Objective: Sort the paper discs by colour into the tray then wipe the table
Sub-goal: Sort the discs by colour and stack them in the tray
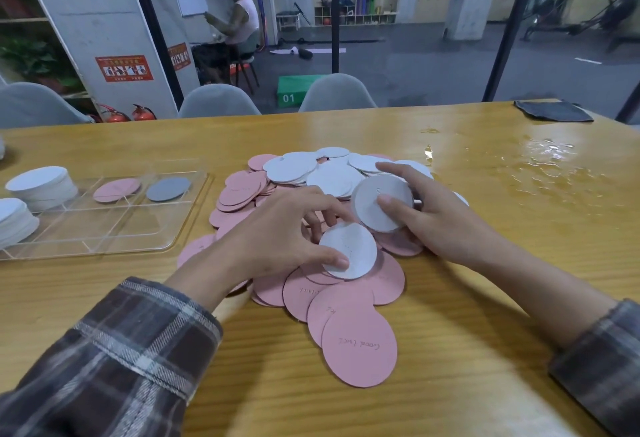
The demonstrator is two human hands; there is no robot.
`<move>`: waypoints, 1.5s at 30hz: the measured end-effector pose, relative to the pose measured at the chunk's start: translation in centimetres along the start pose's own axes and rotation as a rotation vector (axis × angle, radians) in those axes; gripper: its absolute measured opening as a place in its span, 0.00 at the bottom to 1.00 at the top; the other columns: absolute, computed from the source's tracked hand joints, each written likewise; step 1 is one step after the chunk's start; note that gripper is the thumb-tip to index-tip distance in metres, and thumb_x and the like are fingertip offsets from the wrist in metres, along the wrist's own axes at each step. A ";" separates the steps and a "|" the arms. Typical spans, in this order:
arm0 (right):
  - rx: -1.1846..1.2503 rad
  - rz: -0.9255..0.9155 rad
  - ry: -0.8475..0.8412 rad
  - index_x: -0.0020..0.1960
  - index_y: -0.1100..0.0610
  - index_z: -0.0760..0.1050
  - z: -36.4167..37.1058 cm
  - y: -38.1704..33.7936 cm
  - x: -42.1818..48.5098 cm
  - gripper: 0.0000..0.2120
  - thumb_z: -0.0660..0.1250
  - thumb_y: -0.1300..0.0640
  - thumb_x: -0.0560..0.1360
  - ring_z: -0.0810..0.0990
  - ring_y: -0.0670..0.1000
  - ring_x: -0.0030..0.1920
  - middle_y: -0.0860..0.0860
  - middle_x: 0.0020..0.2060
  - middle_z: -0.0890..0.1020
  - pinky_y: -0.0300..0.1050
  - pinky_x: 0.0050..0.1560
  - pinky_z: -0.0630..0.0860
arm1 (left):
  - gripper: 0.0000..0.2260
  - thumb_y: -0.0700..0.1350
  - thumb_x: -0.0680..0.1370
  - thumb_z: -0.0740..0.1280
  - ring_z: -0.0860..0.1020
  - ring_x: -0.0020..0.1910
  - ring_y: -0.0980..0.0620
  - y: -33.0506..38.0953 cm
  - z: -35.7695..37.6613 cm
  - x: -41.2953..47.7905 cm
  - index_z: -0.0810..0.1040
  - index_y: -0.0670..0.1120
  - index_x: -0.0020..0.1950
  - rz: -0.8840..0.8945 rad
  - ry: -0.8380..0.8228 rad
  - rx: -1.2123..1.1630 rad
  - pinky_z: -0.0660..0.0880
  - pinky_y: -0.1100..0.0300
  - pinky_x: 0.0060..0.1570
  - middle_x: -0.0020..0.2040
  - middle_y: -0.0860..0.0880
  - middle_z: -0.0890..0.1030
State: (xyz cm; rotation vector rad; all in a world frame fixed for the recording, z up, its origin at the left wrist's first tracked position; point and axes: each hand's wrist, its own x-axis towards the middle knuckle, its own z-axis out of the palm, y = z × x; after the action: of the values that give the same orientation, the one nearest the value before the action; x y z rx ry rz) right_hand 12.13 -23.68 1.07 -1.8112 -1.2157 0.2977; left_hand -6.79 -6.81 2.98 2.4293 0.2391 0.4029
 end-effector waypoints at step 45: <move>-0.115 0.073 0.055 0.68 0.38 0.71 -0.7 1.5 0.9 0.16 0.63 0.44 0.81 0.78 0.52 0.56 0.42 0.56 0.80 0.46 0.52 0.74 | 0.22 0.56 0.75 0.72 0.75 0.69 0.49 -3.2 1.1 4.2 0.81 0.52 0.69 -0.050 0.180 0.341 0.71 0.52 0.69 0.68 0.53 0.80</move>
State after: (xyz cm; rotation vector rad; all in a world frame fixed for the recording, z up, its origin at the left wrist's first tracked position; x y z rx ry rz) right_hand 13.92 -23.43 0.59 -1.9533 -1.1498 0.2213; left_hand -2.73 -3.89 1.11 2.7131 0.4796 0.6016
